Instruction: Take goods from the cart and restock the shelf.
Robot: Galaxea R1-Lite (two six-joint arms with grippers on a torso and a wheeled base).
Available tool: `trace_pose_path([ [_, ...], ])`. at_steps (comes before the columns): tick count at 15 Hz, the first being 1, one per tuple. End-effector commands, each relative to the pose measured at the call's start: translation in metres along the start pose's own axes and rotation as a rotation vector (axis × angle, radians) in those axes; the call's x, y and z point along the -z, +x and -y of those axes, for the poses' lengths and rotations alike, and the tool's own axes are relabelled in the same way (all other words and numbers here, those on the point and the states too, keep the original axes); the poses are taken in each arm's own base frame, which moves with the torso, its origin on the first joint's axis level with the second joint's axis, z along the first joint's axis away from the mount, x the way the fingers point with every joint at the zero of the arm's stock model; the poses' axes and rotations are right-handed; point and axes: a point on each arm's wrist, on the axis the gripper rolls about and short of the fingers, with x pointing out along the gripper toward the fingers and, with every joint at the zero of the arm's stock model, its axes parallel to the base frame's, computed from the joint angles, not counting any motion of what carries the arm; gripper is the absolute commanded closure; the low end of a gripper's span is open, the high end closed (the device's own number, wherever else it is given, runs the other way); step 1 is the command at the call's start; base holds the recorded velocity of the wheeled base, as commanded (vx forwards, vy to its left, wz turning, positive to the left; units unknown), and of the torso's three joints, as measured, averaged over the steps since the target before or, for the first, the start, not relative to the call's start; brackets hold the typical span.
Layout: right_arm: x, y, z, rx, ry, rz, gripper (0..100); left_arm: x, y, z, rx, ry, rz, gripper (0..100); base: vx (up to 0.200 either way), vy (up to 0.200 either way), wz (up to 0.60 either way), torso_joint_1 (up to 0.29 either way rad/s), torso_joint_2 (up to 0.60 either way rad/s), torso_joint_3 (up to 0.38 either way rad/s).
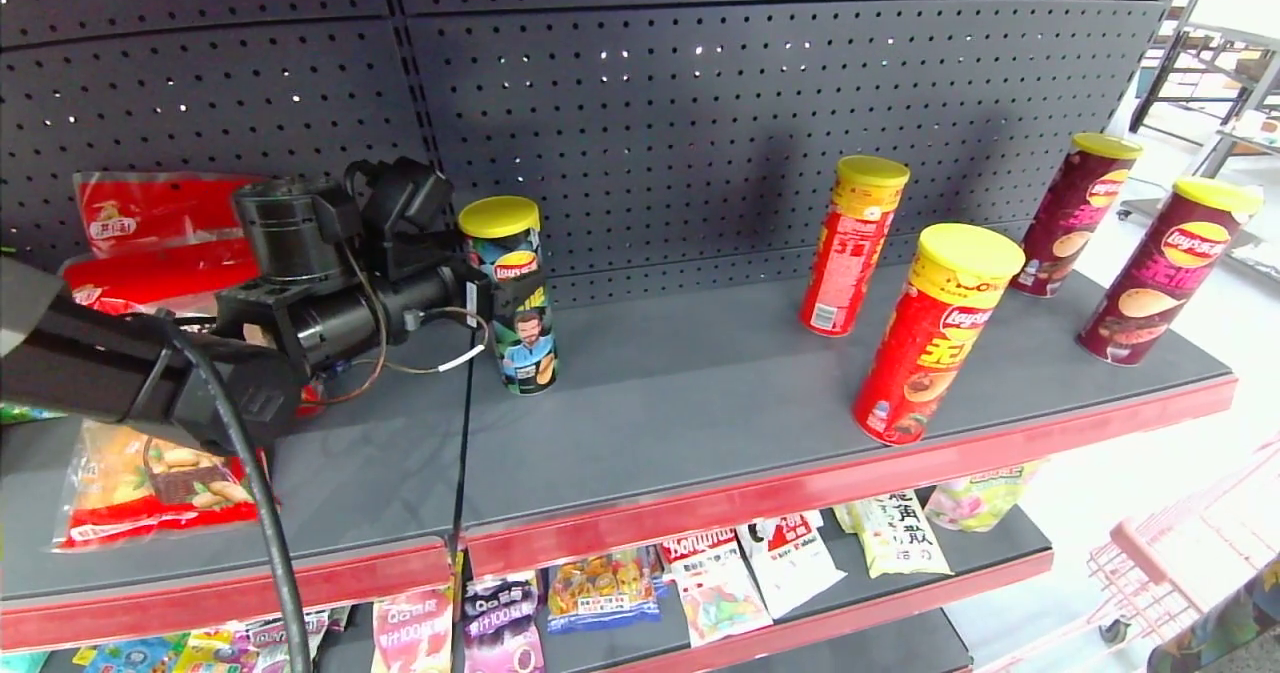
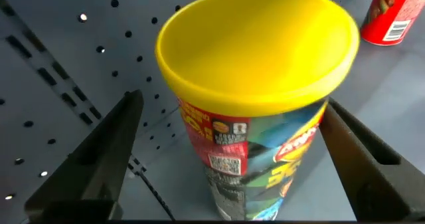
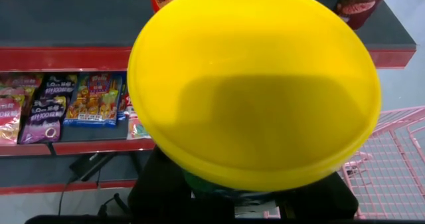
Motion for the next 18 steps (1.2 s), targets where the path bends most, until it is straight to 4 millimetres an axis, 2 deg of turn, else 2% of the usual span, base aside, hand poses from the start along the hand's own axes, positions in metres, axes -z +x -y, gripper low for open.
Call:
trace_pose_path([
  [1, 0.0, 0.001, 0.0, -0.001, -0.002, -0.006, 100, 0.003, 0.003, -0.002, 0.0, -0.001, -0.006, 0, 0.0, 0.0, 0.0, 0.0, 0.0, 0.0],
  [9, -0.001, 0.004, 0.0, -0.002, -0.001, -0.018, 100, 0.002, 0.015, -0.008, 0.015, 0.003, 0.018, 0, 0.0, 0.0, 0.0, 0.0, 0.0, 0.0],
  [15, -0.001, 0.005, 0.0, -0.003, -0.002, -0.024, 100, 0.001, 0.017, -0.002, 0.049, 0.004, 0.024, 0, 0.0, 0.0, 0.0, 0.0, 0.0, 0.0],
  [16, -0.001, 0.005, 0.0, -0.003, -0.002, -0.024, 100, 0.003, 0.018, -0.002, 0.05, 0.003, 0.02, 100, 0.0, 0.0, 0.0, 0.0, 0.0, 0.0],
  [18, -0.001, 0.005, 0.0, -0.003, -0.002, -0.024, 100, 0.003, 0.017, -0.001, 0.053, 0.003, 0.02, 100, 0.0, 0.0, 0.0, 0.0, 0.0, 0.0],
])
